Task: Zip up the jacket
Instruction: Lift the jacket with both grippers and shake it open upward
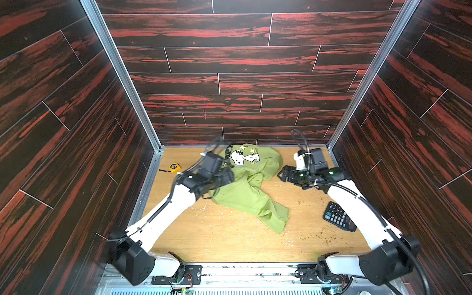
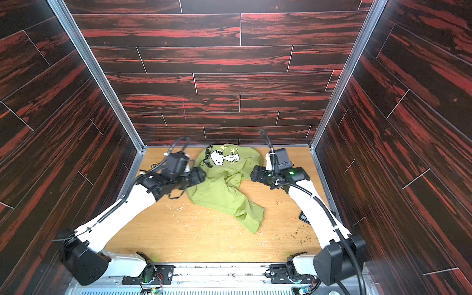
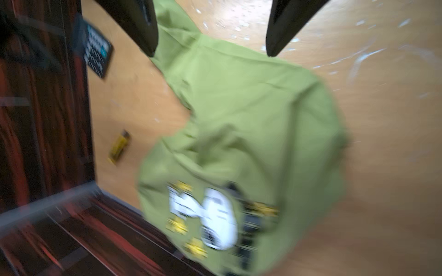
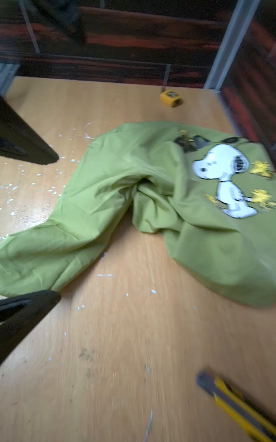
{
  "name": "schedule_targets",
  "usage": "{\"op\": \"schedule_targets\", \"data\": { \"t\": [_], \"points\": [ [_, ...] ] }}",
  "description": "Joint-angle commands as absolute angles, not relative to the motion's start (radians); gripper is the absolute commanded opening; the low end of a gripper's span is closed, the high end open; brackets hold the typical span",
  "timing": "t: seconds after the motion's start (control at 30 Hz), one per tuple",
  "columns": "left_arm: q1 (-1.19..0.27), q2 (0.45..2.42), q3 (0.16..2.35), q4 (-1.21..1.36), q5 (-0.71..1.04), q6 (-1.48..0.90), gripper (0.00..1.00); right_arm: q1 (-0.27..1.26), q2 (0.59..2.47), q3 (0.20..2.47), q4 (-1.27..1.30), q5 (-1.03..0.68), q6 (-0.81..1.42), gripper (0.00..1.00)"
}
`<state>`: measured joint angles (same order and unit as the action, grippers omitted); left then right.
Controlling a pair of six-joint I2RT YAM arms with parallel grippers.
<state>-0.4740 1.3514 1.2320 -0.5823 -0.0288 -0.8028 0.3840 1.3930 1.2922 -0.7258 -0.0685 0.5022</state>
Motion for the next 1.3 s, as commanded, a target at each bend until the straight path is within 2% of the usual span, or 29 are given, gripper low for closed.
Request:
{"op": "schedule_targets", "data": {
  "t": [0.0, 0.23, 0.33, 0.57, 0.63, 0.67, 0.7, 0.73, 0.8, 0.9, 0.97, 1.0, 1.13, 1.27],
  "points": [
    [-0.368, 1.337, 1.130, -0.597, -0.004, -0.884, 0.75, 0.464, 1.510, 1.312, -0.755, -0.093, 0.467, 0.85],
    [-0.173, 1.460, 0.994, -0.344, 0.158, -0.924, 0.80, 0.608, 1.730, 1.358, -0.727, -0.050, 0.455, 0.85],
    [-0.134, 1.582, 1.031, -0.327, 0.227, -0.899, 0.84, 0.630, 1.815, 1.395, -0.718, -0.038, 0.450, 0.84],
    [-0.119, 1.813, 1.098, -0.234, 0.304, -0.884, 0.81, 0.635, 1.950, 1.508, -0.732, 0.006, 0.419, 0.84],
    [-0.119, 1.853, 1.119, -0.204, 0.332, -0.884, 0.73, 0.635, 1.989, 1.541, -0.727, -0.007, 0.407, 0.81],
    [-0.119, 1.869, 1.134, -0.199, 0.344, -0.882, 0.64, 0.635, 2.005, 1.552, -0.725, -0.015, 0.404, 0.78],
    [-0.120, 1.884, 1.151, -0.199, 0.360, -0.878, 0.49, 0.634, 2.026, 1.569, -0.727, -0.025, 0.400, 0.71],
    [-0.119, 1.887, 1.171, -0.205, 0.372, -0.874, 0.36, 0.634, 2.045, 1.587, -0.732, -0.041, 0.398, 0.61],
    [-0.118, 1.872, 1.203, -0.216, 0.393, -0.864, 0.21, 0.634, 2.060, 1.614, -0.739, -0.053, 0.400, 0.38],
    [-0.119, 1.792, 1.253, -0.268, 0.399, -0.834, 0.01, 0.633, 2.029, 1.638, -0.739, -0.058, 0.407, 0.15],
    [-0.119, 1.711, 1.283, -0.308, 0.393, -0.807, 0.00, 0.632, 1.996, 1.663, -0.749, -0.054, 0.415, 0.02],
    [-0.118, 1.676, 1.298, -0.329, 0.390, -0.796, 0.00, 0.631, 1.979, 1.675, -0.756, -0.054, 0.418, 0.00],
    [-0.119, 1.534, 1.370, -0.395, 0.393, -0.750, 0.00, 0.630, 1.893, 1.753, -0.792, -0.055, 0.429, 0.00],
    [-0.121, 1.395, 1.420, -0.319, 0.398, -0.779, 0.00, 0.626, 1.808, 1.851, -0.842, -0.065, 0.427, 0.00]
  ]
}}
